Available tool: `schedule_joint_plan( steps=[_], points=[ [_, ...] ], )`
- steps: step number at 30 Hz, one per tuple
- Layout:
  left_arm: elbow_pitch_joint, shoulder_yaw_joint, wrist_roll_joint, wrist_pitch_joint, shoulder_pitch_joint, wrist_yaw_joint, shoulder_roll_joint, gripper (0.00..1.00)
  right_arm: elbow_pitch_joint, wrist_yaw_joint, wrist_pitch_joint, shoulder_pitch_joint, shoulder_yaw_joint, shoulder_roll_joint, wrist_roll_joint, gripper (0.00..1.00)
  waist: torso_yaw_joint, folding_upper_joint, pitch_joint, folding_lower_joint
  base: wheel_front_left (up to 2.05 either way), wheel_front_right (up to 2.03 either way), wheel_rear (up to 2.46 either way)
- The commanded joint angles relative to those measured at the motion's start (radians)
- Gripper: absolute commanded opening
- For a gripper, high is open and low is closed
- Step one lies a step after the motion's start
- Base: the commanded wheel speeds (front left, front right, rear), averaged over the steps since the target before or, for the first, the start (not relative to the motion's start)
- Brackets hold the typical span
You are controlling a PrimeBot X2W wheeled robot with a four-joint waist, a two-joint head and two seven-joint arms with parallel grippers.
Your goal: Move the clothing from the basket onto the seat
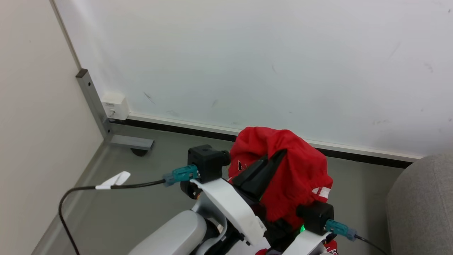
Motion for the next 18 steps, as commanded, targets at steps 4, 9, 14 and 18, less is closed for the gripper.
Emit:
schedule_joint_plan(
  steps=[4, 9, 14, 18],
  points=[
    [0.009, 0.023, -0.006, -0.011, 0.022, 0.011, 0.028, 0.0, -0.043, -0.002, -0.004, 0.033, -0.042, -0.017, -0.027, 0.0, -0.009, 0.0, 0.008, -0.0001, 0.0, 0.0, 0.0],
    [0.035, 0.04, -0.012, -0.03, 0.037, 0.013, 0.046, 0.0, -0.101, -0.002, -0.004, 0.07, -0.091, -0.033, -0.061, 0.0, -0.028, 0.0, 0.015, -0.0001, 0.0, 0.0, 0.0],
    [0.054, 0.046, -0.01, -0.046, 0.045, 0.017, 0.056, 0.0, -0.169, -0.002, -0.004, 0.115, -0.161, -0.048, -0.101, 0.0, -0.048, 0.0, 0.019, -0.0001, 0.0, 0.0, 0.0],
    [0.056, 0.041, -0.016, -0.044, 0.052, 0.009, 0.057, 0.0, -0.209, -0.002, -0.004, 0.141, -0.209, -0.055, -0.13, 0.0, -0.068, 0.0, 0.024, -0.0001, 0.0, 0.0, 0.0]
  ],
)
